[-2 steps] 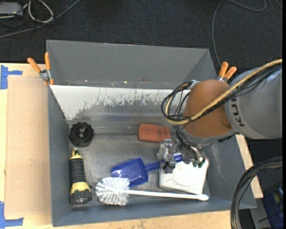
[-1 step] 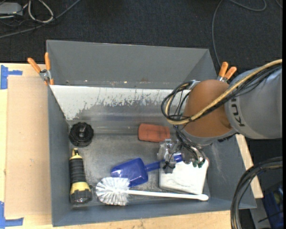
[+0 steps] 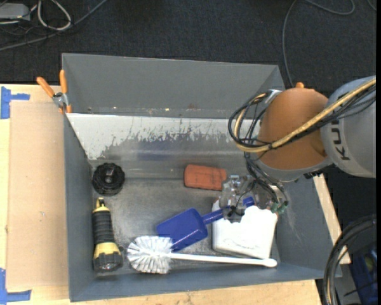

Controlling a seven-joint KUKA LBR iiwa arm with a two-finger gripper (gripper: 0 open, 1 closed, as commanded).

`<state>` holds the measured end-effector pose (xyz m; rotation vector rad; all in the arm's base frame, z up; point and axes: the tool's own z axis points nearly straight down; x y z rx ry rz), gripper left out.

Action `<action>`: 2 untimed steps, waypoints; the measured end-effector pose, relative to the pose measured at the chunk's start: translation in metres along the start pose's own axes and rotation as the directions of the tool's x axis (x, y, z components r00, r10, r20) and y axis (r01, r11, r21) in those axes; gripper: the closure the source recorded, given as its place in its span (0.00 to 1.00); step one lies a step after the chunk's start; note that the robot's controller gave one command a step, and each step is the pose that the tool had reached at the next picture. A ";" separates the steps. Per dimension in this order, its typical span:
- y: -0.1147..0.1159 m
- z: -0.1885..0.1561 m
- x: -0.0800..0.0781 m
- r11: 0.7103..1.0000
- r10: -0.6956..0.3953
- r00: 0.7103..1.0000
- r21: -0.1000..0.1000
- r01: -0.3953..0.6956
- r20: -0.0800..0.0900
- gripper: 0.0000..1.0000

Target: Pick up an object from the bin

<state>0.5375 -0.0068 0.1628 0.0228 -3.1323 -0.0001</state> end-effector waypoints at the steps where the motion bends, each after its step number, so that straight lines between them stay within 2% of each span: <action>1: -0.001 -0.030 -0.001 1.000 0.000 1.000 0.000 0.000 0.008 1.00; 2: -0.005 0.028 0.004 1.000 -0.004 1.000 0.000 0.004 0.010 1.00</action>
Offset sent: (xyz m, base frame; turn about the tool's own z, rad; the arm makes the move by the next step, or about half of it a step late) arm -0.0103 -0.0085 -0.0799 -0.0085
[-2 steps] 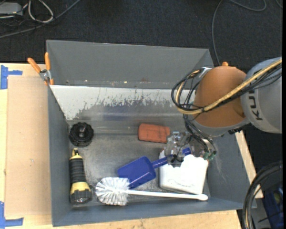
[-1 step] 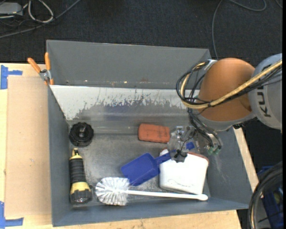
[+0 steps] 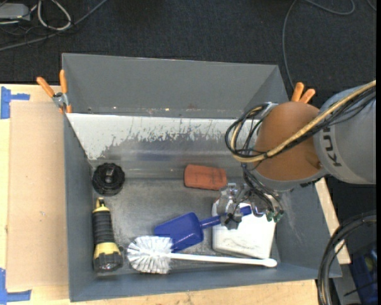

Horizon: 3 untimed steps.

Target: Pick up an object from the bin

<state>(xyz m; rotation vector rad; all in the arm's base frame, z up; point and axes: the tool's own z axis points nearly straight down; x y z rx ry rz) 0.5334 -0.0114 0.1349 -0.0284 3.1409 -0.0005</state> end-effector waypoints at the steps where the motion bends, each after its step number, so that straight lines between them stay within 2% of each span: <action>1: 0.001 -0.019 0.004 1.000 -0.006 1.000 -0.001 0.006 -0.013 1.00; 2: 0.002 -0.046 0.001 1.000 -0.003 1.000 0.000 0.003 0.002 1.00; 3: 0.001 -0.092 -0.007 1.000 0.008 1.000 -0.001 -0.008 -0.008 1.00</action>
Offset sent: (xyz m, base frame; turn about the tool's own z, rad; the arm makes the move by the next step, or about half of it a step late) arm -0.0069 0.0062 -0.0038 0.0139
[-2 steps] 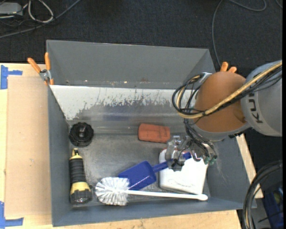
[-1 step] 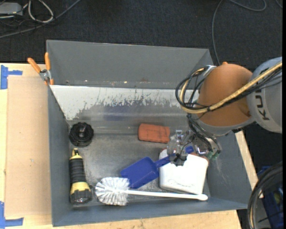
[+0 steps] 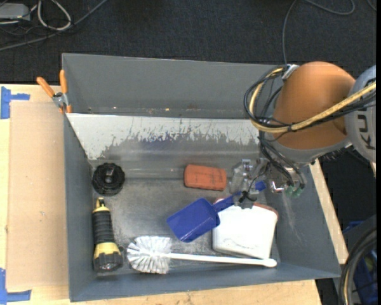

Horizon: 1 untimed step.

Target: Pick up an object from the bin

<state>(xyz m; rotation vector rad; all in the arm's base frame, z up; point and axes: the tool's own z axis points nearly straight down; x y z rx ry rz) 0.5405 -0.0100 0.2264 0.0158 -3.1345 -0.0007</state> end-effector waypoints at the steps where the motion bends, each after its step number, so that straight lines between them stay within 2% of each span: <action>1: 0.001 -0.078 -0.004 1.000 -0.021 1.000 0.000 0.021 -0.001 1.00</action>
Offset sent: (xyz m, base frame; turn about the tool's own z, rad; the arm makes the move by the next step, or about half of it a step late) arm 0.0127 -0.0019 0.0187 0.0297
